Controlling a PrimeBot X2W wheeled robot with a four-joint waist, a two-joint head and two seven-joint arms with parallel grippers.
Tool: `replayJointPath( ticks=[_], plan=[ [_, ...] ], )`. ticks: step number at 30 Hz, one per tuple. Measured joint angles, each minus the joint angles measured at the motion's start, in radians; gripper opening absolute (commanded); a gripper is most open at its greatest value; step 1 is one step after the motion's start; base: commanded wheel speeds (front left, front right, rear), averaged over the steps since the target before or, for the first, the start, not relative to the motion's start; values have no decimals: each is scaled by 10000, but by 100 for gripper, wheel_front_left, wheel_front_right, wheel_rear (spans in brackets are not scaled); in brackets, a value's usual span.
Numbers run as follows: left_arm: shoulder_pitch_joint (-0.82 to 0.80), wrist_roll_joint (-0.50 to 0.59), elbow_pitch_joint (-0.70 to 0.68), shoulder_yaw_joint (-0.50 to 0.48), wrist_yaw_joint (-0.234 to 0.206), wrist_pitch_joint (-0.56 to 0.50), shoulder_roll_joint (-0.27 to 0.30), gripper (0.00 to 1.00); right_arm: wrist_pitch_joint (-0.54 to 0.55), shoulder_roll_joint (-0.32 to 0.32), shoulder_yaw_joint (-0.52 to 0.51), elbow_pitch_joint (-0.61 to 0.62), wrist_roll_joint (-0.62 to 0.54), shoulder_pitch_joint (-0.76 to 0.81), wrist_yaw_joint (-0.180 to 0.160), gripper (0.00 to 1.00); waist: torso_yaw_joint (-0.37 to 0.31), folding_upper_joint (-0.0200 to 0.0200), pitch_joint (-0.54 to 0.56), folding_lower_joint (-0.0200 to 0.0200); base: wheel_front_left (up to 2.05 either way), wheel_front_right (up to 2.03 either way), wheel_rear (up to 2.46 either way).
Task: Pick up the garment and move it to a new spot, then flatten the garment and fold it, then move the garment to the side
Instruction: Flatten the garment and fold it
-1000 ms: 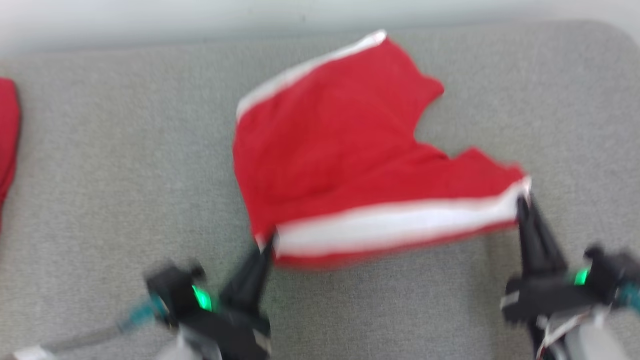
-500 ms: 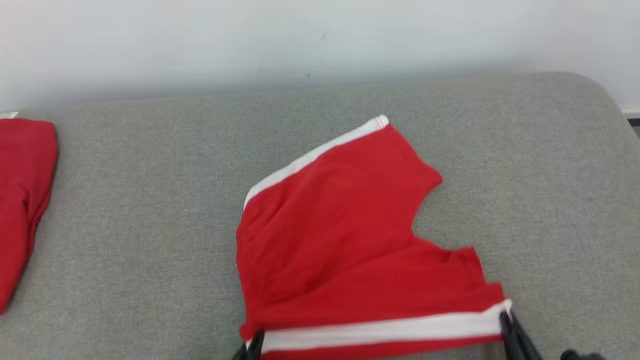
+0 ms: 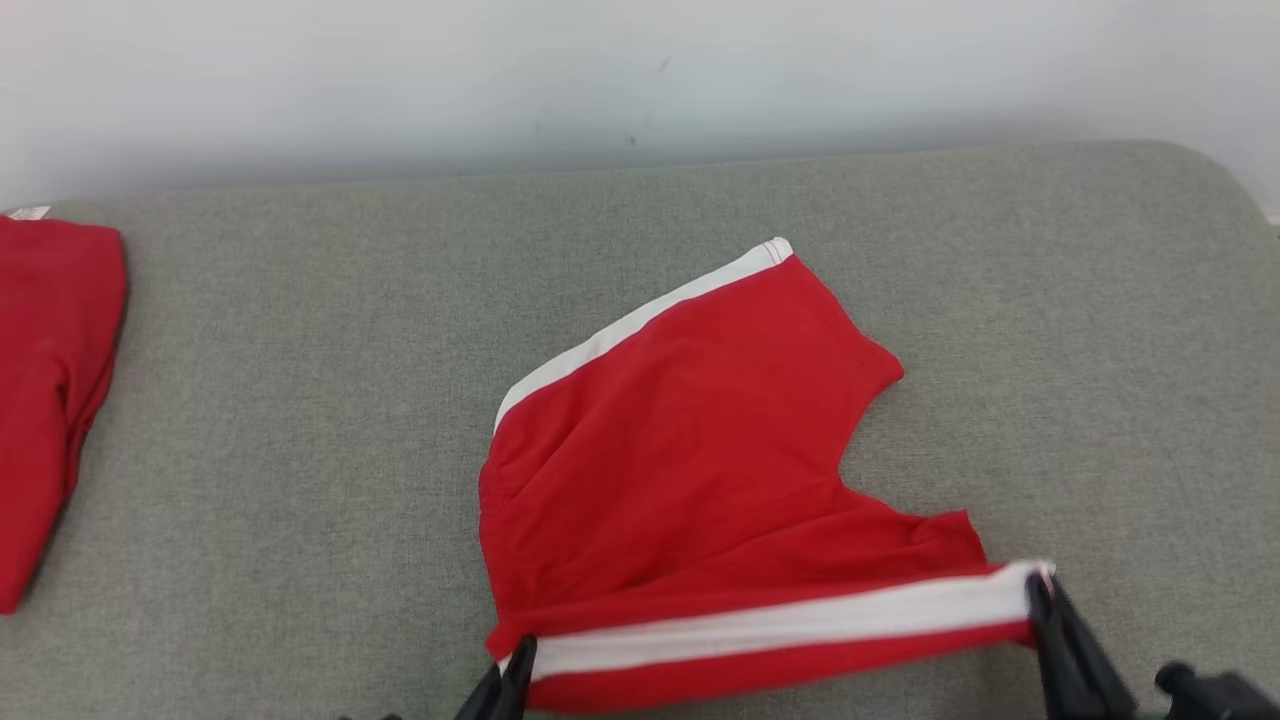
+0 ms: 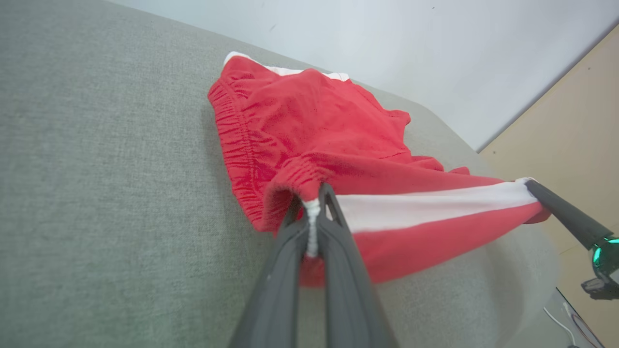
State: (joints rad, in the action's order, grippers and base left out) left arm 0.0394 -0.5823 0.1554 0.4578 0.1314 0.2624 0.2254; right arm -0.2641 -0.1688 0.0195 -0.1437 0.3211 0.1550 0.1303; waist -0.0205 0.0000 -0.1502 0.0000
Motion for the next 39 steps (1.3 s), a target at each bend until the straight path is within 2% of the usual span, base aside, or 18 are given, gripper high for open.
replayJointPath(
  ticks=[3,7,12,15,27,31,39],
  plan=[
    [-453,-71,-481,-105,0,0,-35,0,0,-550,146,301,-65,-906,0,0,56,0,-172,0,0,0,0],
    [-1458,2,-639,201,0,0,240,0,0,-1220,648,-127,-155,-2381,-2,0,175,0,-414,0,0,0,0],
    [-2840,-192,-368,261,0,2,456,0,155,-1916,1833,-1808,-46,-4919,0,0,332,1,-844,1,0,0,0],
    [-3540,-270,-10,230,0,2,535,0,238,-2092,2562,-2936,56,-6553,0,0,425,1,-1151,2,0,0,0],
    [-5872,-337,1037,577,0,2,240,0,445,-1950,4556,-6909,468,-11797,0,0,973,2,-2587,3,0,0,0],
    [-6371,-305,1429,688,-2,2,105,0,535,-1833,5087,-8059,454,-12603,-2,0,1190,2,-3035,3,0,0,0],
    [-6570,-332,1766,848,0,2,31,0,268,-1572,5685,-9367,731,-13177,0,0,1503,2,-3407,1,0,0,0]
  ],
)
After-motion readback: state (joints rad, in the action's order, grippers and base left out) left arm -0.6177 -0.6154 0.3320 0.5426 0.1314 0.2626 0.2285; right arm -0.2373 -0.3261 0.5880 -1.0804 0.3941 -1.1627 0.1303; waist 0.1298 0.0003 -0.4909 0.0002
